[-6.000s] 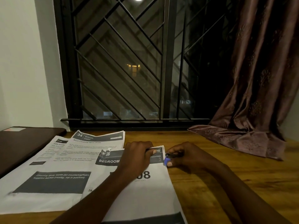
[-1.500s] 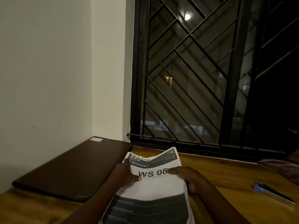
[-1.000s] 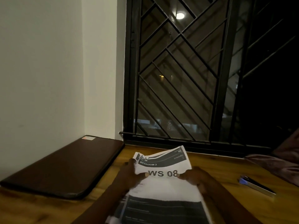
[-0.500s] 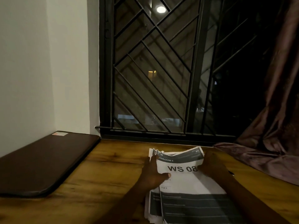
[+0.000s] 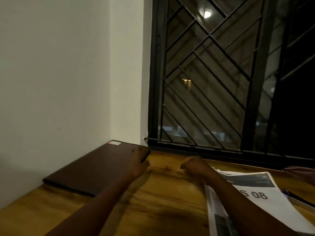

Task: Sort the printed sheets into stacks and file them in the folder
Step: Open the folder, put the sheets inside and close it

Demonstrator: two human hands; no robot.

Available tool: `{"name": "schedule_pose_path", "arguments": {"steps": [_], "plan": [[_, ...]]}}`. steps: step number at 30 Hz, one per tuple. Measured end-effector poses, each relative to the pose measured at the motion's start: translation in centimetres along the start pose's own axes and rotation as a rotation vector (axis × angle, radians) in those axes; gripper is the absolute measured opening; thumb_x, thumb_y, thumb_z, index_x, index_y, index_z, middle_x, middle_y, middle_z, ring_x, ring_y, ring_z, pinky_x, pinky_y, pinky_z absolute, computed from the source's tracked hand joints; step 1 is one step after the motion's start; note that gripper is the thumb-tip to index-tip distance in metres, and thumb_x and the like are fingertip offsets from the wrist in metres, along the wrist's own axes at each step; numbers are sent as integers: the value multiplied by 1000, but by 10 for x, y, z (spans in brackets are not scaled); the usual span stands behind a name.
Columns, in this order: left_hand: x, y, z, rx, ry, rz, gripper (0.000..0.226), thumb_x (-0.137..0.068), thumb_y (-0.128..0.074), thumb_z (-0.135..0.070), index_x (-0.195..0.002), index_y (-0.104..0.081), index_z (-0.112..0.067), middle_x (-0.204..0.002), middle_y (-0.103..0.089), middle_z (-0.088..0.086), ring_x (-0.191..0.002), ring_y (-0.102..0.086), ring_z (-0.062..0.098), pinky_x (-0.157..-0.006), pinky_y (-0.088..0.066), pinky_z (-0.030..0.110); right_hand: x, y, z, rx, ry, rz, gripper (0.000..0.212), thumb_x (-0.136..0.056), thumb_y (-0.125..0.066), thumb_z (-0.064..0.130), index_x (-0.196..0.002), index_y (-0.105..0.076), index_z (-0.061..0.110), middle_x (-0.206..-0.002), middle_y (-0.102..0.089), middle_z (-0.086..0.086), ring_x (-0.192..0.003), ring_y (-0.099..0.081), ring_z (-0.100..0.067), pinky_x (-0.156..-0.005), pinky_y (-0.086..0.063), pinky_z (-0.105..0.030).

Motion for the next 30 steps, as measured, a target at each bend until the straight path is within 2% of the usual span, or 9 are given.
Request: {"name": "schedule_pose_path", "arguments": {"steps": [4,9,14,17,19,22,23,27,30], "plan": [[-2,49,81,-91,183,-58,66,-85,-70,-34,-139,-40,-11,-138,-46,13,-126,-45,26,-100,-37,32,-14,-83,13,-283,-154,205,12,-81,-70,12,-82,-61,5,-80,-63,-12,-70,-59,-21,-68,-49,-32],[0,88,170,-231,441,-78,72,-83,-70,-43,-140,-40,-12,-136,-45,19,-124,-48,34,-104,-41,46,-29,-150,33,-407,-186,272,32,-86,-68,16,-111,-59,0,-97,-61,-11,-67,-56,-13,-55,-53,-21],[0,92,225,-325,607,-24,79,-74,-65,-65,-131,-44,-14,-132,-49,15,-123,-46,35,-106,-34,54,-34,-190,57,-524,-190,282,20,-89,-63,12,-106,-56,6,-94,-62,-8,-77,-60,-15,-55,-50,-22],[-4,95,223,-411,656,-16,81,-69,-66,-70,-130,-44,-20,-134,-49,12,-127,-43,34,-110,-26,54,-48,-196,60,-455,-192,193,48,-79,-70,17,-122,-56,5,-113,-64,-13,-97,-64,-25,-67,-53,-30],[-5,97,224,-388,719,-9,90,-62,-69,-73,-130,-43,-20,-136,-46,13,-129,-38,35,-108,-26,50,-56,-193,57,-391,-183,151,48,-74,-70,18,-119,-59,3,-109,-66,-12,-94,-64,-24,-82,-56,-35],[-5,90,237,-162,767,-32,111,-37,-60,-91,-117,-56,-14,-125,-54,15,-117,-49,36,-104,-36,49,-65,-182,49,-284,-181,99,45,-71,-69,20,-112,-62,2,-105,-67,-13,-90,-65,-25,-86,-56,-40],[-5,86,238,-84,756,-53,111,-38,-58,-92,-118,-58,-15,-125,-56,14,-115,-52,36,-105,-38,48,-68,-175,45,-222,-196,66,44,-73,-70,22,-112,-61,3,-106,-66,-13,-93,-65,-26,-87,-56,-40],[-5,76,217,-110,676,-101,74,-86,-51,-67,-128,-55,-7,-131,-57,17,-118,-55,34,-98,-41,35,-76,-166,33,-172,-221,73,43,-77,-71,26,-114,-60,6,-107,-65,-12,-93,-65,-26,-87,-55,-39],[-2,79,205,-58,662,-180,76,-83,-54,-68,-118,-59,-1,-119,-63,19,-105,-60,35,-87,-46,36,-77,-163,26,-305,-244,110,45,-77,-71,21,-118,-60,6,-106,-66,-13,-94,-65,-28,-89,-54,-42]]}}
Point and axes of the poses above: each hand's wrist, its own x-axis away from the middle knuckle, its own y-axis out of the back of the hand, z = x × y, the point moved 10 cm from there along -x, towards the middle knuckle
